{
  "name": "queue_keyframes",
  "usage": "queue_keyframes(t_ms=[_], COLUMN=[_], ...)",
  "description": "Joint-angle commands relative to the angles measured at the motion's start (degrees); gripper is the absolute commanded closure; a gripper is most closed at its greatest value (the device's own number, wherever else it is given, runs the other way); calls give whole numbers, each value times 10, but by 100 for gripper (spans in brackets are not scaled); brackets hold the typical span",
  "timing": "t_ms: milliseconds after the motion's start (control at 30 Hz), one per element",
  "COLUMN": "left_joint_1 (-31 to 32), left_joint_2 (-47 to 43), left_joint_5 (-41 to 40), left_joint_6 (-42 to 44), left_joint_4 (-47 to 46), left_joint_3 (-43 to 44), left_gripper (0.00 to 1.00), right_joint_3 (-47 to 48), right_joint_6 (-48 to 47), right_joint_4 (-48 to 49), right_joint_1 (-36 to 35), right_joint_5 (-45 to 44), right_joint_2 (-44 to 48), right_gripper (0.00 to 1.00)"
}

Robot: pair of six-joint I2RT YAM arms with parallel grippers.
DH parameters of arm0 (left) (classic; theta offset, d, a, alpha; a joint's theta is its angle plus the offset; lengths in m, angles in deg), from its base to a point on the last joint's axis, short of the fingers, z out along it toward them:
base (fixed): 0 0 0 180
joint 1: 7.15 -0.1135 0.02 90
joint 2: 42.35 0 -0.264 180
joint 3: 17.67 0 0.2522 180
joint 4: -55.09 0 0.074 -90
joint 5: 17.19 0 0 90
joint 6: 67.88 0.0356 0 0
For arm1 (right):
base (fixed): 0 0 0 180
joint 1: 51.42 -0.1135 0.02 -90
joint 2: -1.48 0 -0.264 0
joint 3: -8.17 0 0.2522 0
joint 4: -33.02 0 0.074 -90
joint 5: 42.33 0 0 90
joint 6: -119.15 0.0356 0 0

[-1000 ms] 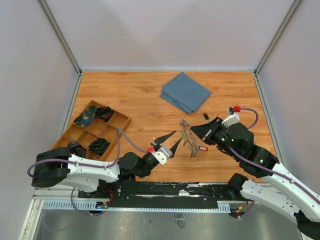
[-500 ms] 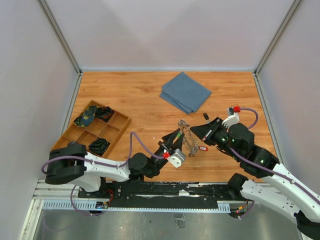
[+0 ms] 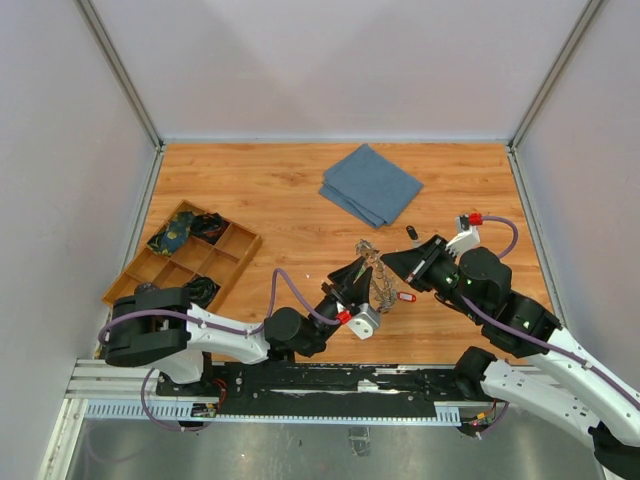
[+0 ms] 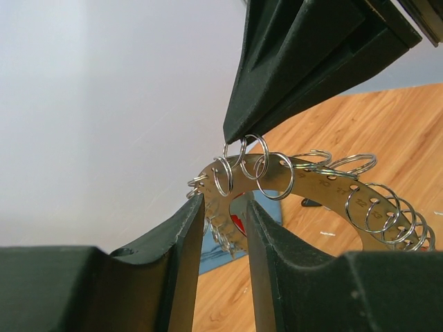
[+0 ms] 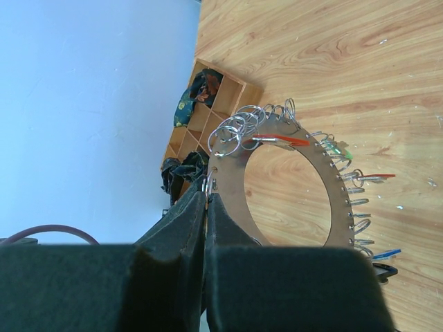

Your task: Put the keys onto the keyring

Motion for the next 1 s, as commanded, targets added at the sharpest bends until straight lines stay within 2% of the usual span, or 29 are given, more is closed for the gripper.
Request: queue_keyframes(t_ms=[0, 367, 567, 800, 967], left_joint_1=[5, 5, 5, 5, 5], left_joint_2=[1, 37, 26, -11, -65], left_joint_5=[5, -6, 0, 10, 29], left_joint_6=[2, 40, 28, -24, -100], left_joint_4=[-32, -103, -105, -87, -11], left_joint_3=[15, 34, 30, 14, 9], left_gripper=[65, 77, 99, 99, 99], right_joint_3=[23, 23, 21, 26, 29], right_joint_6=[20, 23, 23, 7, -26], right_joint_4=[29, 30, 29, 23, 21], right_joint_1=[10, 9, 10, 9, 10], right_joint_5=[6, 18, 13, 13, 15], right_joint_2=[10, 13, 16, 18, 22], right_gripper=[100, 99, 99, 100, 99])
